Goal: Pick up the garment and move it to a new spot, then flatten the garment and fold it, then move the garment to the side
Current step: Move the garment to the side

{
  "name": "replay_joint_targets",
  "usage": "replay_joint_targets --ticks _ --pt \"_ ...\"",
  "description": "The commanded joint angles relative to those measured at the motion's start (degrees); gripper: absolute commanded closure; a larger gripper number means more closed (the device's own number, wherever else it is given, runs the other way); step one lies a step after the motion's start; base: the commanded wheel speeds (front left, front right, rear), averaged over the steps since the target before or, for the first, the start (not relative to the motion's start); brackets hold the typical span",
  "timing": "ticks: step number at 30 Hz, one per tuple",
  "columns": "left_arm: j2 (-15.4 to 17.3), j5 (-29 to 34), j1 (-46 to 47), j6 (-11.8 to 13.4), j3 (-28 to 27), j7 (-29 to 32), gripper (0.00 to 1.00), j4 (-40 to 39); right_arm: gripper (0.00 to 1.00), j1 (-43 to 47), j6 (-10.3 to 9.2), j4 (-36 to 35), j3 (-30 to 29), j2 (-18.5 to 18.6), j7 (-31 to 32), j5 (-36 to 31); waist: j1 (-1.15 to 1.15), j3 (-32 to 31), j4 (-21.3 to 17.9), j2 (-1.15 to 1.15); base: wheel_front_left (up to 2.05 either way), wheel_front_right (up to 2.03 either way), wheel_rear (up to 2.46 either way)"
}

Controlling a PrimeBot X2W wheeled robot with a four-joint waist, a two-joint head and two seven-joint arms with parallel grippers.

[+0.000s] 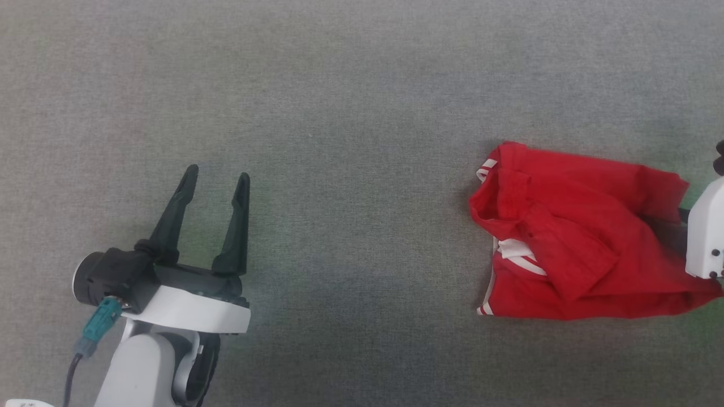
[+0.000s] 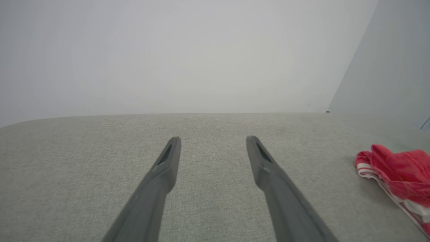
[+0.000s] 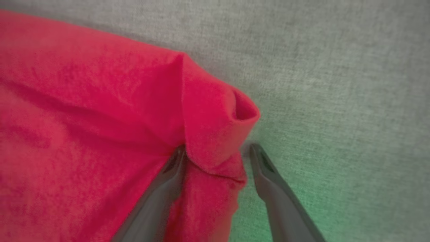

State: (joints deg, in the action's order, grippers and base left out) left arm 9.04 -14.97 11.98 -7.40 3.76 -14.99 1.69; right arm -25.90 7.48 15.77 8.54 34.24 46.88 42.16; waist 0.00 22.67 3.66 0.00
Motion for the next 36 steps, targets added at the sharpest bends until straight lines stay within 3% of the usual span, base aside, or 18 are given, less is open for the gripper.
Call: replay_joint_targets --ticks 1,2,8,19,26,36 --pt "0.3 0.2 0.8 -0.1 -0.3 -0.2 0.00 0.1 0.91 2.2 0.01 2.1 2.5 -2.9 0.4 0.4 0.00 0.0 -0.3 0.00 0.00 0.00 0.00" --pt "0.3 0.2 0.8 -0.1 -0.5 -0.2 0.00 0.1 1.00 2.0 0.01 1.9 2.4 -2.9 0.1 0.5 0.00 0.0 -0.6 0.00 0.00 0.00 0.00" --pt "0.7 0.9 1.6 -0.1 -0.7 -0.2 0.00 -0.7 1.00 0.8 -0.06 0.7 0.0 -1.7 -3.0 0.9 0.00 0.1 -3.0 0.00 0.00 0.00 0.00" --pt "3.0 1.8 7.6 -0.1 2.7 -0.2 0.00 -3.2 1.00 0.1 -0.04 0.1 -10.0 4.8 -8.4 -1.8 0.00 4.7 -9.5 0.00 0.00 0.00 0.00" --pt "6.7 1.1 18.7 -0.1 9.7 -0.2 0.00 -2.3 1.00 -4.7 -0.03 7.8 -18.5 8.0 -14.9 -8.6 0.00 9.4 -11.4 0.00 0.00 0.00 0.00" --pt "11.7 0.4 34.5 -0.1 16.4 -0.2 0.00 -1.8 1.00 -19.6 -0.03 22.9 -24.4 9.9 -25.4 -18.0 0.00 15.3 -10.6 0.00 0.00 0.00 0.00"
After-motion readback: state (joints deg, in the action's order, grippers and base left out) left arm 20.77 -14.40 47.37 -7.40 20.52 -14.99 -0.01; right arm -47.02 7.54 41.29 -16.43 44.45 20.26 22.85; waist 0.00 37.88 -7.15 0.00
